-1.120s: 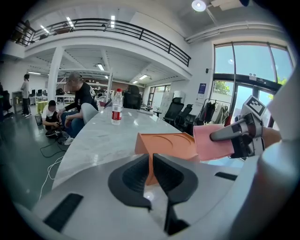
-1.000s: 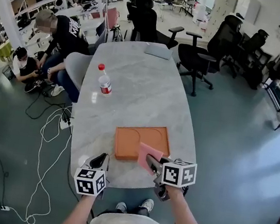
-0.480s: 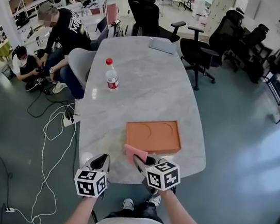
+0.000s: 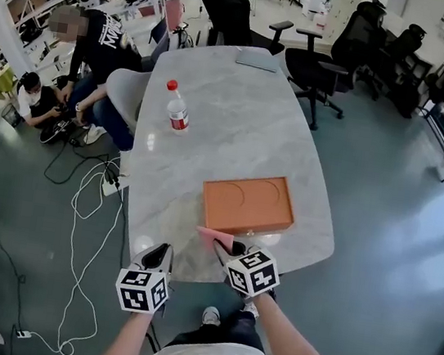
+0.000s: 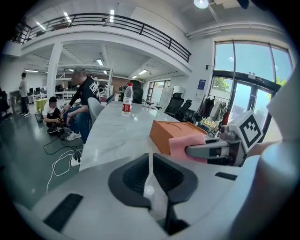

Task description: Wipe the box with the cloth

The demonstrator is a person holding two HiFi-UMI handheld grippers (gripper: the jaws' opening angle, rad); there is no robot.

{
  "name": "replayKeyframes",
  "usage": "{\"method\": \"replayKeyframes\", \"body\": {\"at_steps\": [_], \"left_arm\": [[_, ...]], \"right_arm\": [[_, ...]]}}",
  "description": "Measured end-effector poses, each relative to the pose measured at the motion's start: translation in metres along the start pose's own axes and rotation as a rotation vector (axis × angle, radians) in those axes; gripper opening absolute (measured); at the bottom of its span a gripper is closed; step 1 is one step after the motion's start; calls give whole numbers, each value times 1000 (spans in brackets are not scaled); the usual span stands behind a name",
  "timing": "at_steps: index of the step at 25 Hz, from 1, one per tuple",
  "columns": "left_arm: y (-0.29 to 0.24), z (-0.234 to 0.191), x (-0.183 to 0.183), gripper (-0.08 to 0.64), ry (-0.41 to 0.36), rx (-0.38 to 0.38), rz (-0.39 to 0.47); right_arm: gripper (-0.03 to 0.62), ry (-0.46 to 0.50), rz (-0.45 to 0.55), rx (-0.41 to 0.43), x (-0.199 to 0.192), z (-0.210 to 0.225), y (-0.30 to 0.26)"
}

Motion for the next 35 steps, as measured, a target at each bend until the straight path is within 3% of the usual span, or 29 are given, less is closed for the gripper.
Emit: {"method": "replayKeyframes", "body": {"at_steps": [21, 35], "left_arm": [[-26, 41, -4, 29, -46, -115, -45], [-43, 63, -5, 31, -46, -143, -60]], "right_arm": [[14, -54, 85, -224, -6, 52, 64], [14, -92, 106, -330, -9, 92, 106]]}}
Point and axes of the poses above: the fingertips, and each gripper's own axes: y backward along the fingers, z to its right, x out of its top, the point moved 7 cm from there along y, backward along the fingers, and after that the axes turned 11 degrees about z, right-handed, at the moved point
